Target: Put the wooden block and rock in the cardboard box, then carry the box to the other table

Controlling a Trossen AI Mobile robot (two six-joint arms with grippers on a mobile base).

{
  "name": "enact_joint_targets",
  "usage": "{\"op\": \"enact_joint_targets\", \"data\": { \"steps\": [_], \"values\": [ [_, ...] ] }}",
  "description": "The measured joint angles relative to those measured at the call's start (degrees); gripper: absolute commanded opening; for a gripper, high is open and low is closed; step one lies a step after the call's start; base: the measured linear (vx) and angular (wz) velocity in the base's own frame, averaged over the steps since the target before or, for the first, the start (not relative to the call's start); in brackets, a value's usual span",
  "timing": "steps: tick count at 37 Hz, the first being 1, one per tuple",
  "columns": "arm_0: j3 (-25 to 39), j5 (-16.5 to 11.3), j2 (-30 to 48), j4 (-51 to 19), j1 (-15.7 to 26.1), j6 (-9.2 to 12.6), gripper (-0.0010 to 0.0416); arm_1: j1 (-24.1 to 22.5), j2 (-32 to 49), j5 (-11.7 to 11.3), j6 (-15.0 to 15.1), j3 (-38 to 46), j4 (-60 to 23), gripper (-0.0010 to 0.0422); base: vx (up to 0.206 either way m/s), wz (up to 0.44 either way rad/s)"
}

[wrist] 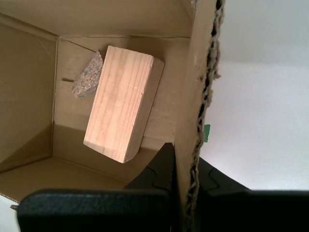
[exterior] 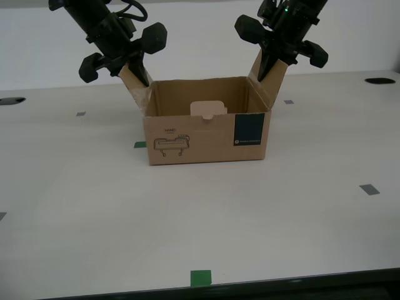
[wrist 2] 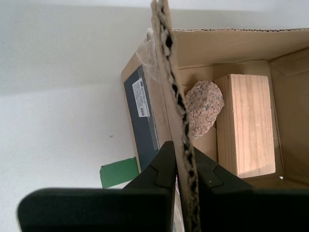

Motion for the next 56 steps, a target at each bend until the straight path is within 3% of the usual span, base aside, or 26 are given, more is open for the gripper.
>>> {"op": "enact_joint_targets", "data": {
  "steps": [29, 44, 56],
  "values": [
    [0.59, 0.0, -0.11, -0.66, 0.02, 0.02, -0.0001, -0.02, -2.95, -0.31, -0.15, -0.11, 0.59, -0.0001, 0.0, 0.0],
    [9.33, 0.24, -0.24, -9.66, 0.33, 0.02, -0.0001, -0.15, -8.5, -0.42, -1.07, -0.09, 0.46, -0.0001, -0.01, 0.002],
    [8.09, 0.44, -2.38, -10.71, 0.63, 0.02, -0.0001, -0.2, -8.96, -0.44, -0.76, -0.09, -0.74, -0.0001, -0.025, -0.008]
  ]
}}
